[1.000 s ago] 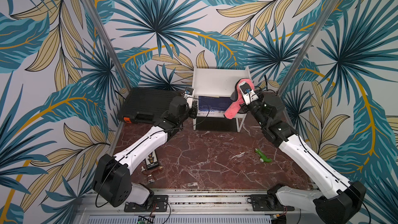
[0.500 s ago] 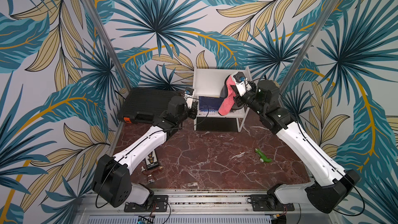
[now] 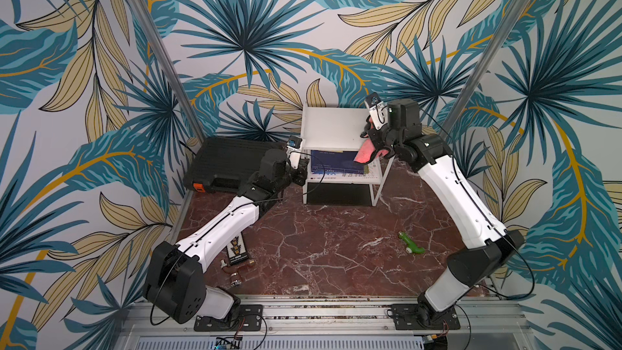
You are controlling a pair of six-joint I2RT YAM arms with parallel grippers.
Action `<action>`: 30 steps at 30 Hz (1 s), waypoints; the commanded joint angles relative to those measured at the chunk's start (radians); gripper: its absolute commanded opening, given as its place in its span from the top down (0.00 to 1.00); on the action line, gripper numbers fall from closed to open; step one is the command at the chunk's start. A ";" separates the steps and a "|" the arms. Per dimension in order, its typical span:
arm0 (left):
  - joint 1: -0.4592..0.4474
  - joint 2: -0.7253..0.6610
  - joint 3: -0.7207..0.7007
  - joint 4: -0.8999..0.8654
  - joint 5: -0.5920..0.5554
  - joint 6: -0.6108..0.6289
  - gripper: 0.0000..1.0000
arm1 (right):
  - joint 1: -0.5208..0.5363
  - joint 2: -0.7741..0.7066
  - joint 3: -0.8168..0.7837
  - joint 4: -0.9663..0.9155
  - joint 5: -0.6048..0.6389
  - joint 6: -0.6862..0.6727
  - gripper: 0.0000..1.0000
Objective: Wipe the bookshelf clean with a cloth
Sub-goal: Hold the shelf at the center of the board.
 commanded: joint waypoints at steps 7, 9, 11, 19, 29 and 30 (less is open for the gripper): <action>0.033 -0.011 0.021 -0.120 -0.007 -0.099 1.00 | -0.005 -0.117 -0.112 -0.060 -0.050 0.119 1.00; 0.033 -0.022 0.011 -0.118 -0.005 -0.095 1.00 | -0.010 -0.163 -0.170 -0.031 -0.032 0.130 1.00; 0.033 -0.029 0.002 -0.113 -0.006 -0.093 1.00 | -0.015 -0.137 -0.163 -0.034 -0.027 0.131 1.00; 0.033 -0.020 0.001 -0.102 0.015 -0.089 1.00 | -0.018 0.217 0.192 -0.119 0.147 0.180 1.00; 0.031 -0.019 0.024 -0.124 0.004 -0.099 1.00 | 0.130 0.472 0.597 -0.299 -0.256 0.197 1.00; 0.031 -0.022 0.022 -0.126 -0.001 -0.101 1.00 | 0.126 0.459 0.599 -0.315 -0.217 0.178 1.00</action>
